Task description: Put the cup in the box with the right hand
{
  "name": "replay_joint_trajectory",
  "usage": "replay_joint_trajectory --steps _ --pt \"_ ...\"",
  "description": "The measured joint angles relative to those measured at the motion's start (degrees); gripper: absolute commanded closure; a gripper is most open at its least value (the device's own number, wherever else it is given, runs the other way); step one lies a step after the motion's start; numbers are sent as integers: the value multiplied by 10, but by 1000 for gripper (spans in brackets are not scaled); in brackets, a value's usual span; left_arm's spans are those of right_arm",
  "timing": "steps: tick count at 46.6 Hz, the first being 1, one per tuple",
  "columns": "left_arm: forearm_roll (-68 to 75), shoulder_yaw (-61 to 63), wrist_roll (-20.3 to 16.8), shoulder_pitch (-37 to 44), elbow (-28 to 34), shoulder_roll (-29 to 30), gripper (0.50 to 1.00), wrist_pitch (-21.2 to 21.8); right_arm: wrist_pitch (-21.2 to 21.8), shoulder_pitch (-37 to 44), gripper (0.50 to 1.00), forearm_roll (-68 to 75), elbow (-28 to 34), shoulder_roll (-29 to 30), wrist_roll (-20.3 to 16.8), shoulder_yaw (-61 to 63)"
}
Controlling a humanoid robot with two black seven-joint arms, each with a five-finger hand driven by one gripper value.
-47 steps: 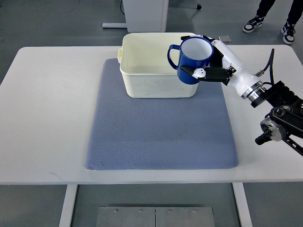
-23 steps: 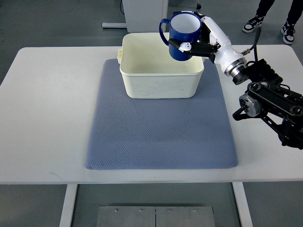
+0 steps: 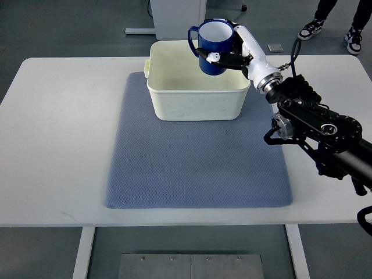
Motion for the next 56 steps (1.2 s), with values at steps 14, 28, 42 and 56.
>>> replay_joint_trajectory --steps 14,28,42,56 --pt "0 0 0 0 0 0 500 0 0 -3 806 0 0 3 -7 -2" --pt "0 0 0 0 0 0 500 0 0 -8 509 0 0 6 -4 -3" --pt "0 0 0 0 0 0 500 0 0 -11 505 0 2 6 -1 -14" --pt "0 0 0 0 0 0 500 0 0 -7 505 0 4 3 -2 -13"
